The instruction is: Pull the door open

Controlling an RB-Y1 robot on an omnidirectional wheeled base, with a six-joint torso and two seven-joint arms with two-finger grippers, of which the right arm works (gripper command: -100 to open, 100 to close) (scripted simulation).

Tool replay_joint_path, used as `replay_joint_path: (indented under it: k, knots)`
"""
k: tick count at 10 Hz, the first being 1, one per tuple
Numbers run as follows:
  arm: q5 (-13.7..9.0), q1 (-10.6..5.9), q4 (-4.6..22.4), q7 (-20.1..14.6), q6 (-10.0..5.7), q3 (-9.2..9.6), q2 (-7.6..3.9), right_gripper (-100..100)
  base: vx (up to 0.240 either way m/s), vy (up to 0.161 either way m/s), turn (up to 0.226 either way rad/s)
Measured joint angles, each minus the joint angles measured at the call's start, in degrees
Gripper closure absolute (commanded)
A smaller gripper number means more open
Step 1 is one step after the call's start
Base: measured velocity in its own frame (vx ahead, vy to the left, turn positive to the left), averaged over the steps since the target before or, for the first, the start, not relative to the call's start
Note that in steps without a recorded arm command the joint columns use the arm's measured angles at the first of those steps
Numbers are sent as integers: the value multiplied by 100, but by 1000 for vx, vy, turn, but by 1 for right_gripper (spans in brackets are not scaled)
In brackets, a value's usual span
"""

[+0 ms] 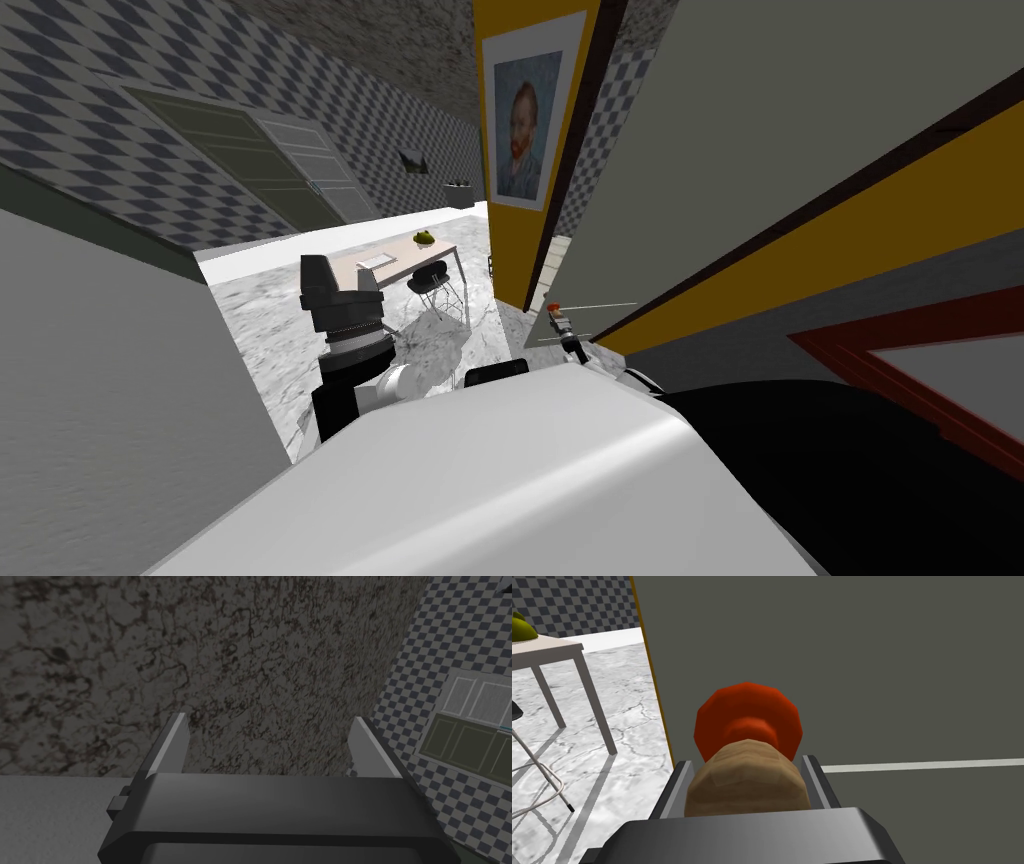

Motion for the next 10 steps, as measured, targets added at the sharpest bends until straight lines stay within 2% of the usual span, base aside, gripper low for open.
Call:
replay_joint_path:
  k: [2, 6, 7, 10]
  knots:
    - [87, 56, 46, -173, -179, 156, -103, 100, -204, -46, 102]
    - [223, 290, -93, -440, -430, 404, -351, 100, -171, -49, 63]
    - [234, 305, -84, -457, -439, 424, -348, 100, -144, -24, 147]
    - [279, 400, -89, -552, -612, 516, -439, 100, -195, -95, 135]
